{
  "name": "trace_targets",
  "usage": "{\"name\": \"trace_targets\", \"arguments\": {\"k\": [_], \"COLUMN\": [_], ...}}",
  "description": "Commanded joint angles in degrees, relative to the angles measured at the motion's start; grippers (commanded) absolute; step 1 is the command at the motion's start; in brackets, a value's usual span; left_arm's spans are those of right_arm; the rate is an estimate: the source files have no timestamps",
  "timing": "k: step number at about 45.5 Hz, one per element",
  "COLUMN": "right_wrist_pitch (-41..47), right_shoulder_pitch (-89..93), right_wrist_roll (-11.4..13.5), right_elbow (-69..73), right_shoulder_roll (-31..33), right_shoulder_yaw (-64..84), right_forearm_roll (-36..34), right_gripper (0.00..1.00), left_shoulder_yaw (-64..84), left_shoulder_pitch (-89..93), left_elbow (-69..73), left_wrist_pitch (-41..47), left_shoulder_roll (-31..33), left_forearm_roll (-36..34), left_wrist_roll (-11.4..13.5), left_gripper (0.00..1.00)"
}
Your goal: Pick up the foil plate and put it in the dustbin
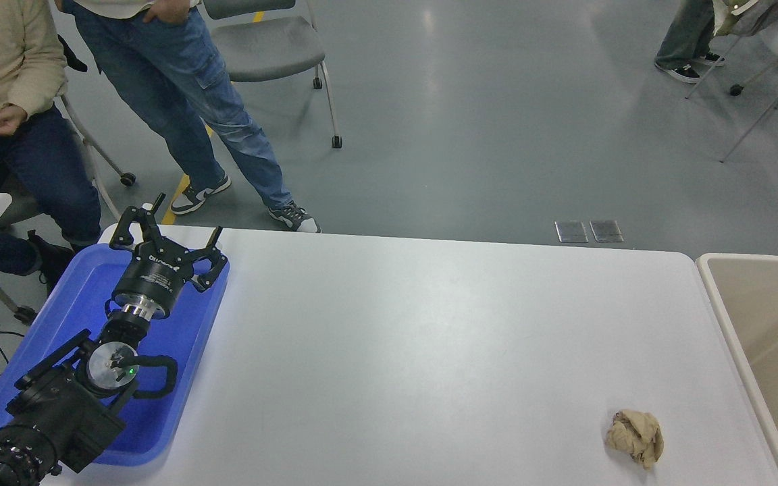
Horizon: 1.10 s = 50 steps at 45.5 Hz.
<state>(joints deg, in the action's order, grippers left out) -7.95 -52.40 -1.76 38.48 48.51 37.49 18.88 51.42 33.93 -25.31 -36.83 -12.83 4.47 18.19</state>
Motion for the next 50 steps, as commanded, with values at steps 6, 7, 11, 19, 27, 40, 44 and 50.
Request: {"name": "trace_targets", "arguments": {"k": [6, 7, 11, 19, 27, 40, 44, 50], "right_wrist_pitch": [2.06, 2.15, 4.16, 15.49, 31.83, 52.95, 52.95, 52.95], "right_shoulder_pitch": [-13.25, -14.04, -17.64, -30.46, -43.21, -55.78, -61.14, -68.61], "right_wrist_roll": [0.00, 0.00, 0.00, 0.00, 0.00, 0.00, 0.00, 0.00], "right_elbow": [17.23, 17.94, 20.57, 24.80, 26.90, 30.59, 32.53, 37.10], "right_shoulder_roll": [5.11, 5.11, 5.19, 5.02, 3.96, 0.37, -2.27, -7.80], "right_shoulder_yaw": [11.63, 12.42, 16.28, 26.57, 34.22, 36.15, 37.73, 39.50], "right_forearm_roll": [-0.33, -0.33, -0.42, -0.33, -0.33, -0.33, -0.33, -0.42], "right_gripper": [1.00, 1.00, 1.00, 1.00, 1.00, 1.00, 1.00, 1.00], "left_shoulder_yaw": [0.00, 0.00, 0.00, 0.00, 0.00, 0.00, 0.00, 0.00], "left_shoulder_pitch": [0.00, 0.00, 0.00, 0.00, 0.00, 0.00, 0.00, 0.00], "left_elbow": [0.00, 0.00, 0.00, 0.00, 0.00, 0.00, 0.00, 0.00], "left_wrist_pitch": [0.00, 0.00, 0.00, 0.00, 0.09, 0.00, 0.00, 0.09], "left_shoulder_roll": [0.00, 0.00, 0.00, 0.00, 0.00, 0.00, 0.00, 0.00], "left_forearm_roll": [0.01, -0.08, 0.01, 0.01, 0.01, 0.01, 0.01, 0.01], "left_wrist_roll": [0.00, 0.00, 0.00, 0.00, 0.00, 0.00, 0.00, 0.00], "left_gripper": [1.00, 1.00, 1.00, 1.00, 1.00, 1.00, 1.00, 1.00]}}
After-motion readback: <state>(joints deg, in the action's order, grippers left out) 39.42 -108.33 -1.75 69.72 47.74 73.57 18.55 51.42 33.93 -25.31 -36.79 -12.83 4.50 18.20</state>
